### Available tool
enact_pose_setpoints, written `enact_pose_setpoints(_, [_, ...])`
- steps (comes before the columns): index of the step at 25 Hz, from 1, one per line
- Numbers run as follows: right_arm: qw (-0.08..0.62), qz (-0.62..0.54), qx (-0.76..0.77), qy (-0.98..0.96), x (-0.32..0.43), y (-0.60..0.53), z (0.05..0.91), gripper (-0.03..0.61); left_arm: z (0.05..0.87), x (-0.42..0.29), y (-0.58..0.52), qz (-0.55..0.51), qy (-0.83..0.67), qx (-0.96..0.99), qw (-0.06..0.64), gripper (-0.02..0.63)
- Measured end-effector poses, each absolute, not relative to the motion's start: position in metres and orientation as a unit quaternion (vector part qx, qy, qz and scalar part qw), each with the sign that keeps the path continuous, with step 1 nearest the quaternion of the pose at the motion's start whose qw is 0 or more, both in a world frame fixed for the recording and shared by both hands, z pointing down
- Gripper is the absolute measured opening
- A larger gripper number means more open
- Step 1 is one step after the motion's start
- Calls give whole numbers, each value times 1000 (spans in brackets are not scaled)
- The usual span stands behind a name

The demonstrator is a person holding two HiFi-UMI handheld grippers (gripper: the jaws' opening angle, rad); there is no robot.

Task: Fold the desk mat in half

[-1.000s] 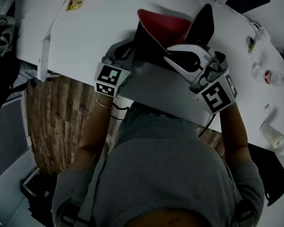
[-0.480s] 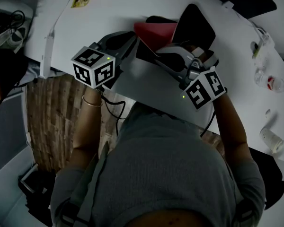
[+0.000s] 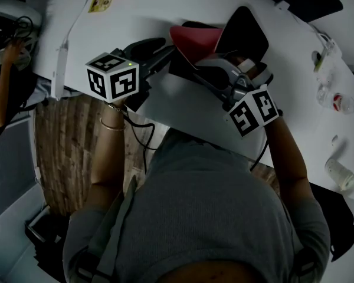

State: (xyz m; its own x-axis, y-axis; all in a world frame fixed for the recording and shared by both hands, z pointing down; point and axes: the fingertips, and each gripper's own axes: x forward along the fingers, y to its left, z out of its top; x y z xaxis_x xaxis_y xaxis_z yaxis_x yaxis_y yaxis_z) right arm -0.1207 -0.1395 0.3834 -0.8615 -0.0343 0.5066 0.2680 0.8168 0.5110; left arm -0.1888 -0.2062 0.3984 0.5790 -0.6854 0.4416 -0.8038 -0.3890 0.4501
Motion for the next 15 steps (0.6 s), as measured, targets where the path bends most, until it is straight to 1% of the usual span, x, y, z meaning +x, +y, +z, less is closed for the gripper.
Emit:
enact_pose_setpoints(2, [255, -300, -63, -917, -120, -139, 384, 29, 400, -185, -207, 74, -438, 826, 348, 155])
enact_pose_setpoints(4, [258, -306, -61, -914, -120, -138, 387, 29, 407, -176, -210, 38, -413, 818, 398, 155])
enact_pose_setpoints(6, [266, -317, -58, -909, -119, -137, 390, 28, 415, -169, -213, 21, -394, 810, 434, 155])
enact_pose_setpoints(11, [274, -337, -51, -899, -122, -138, 392, 28, 407, -173, -212, -10, -375, 804, 462, 163])
enact_pose_setpoints(12, [274, -341, -52, -898, -123, -137, 393, 29, 404, -175, -211, -19, -370, 803, 466, 192])
enact_pose_setpoints(15, [281, -356, -57, -889, -123, -134, 398, 29, 413, -172, -211, 5, -363, 801, 476, 199])
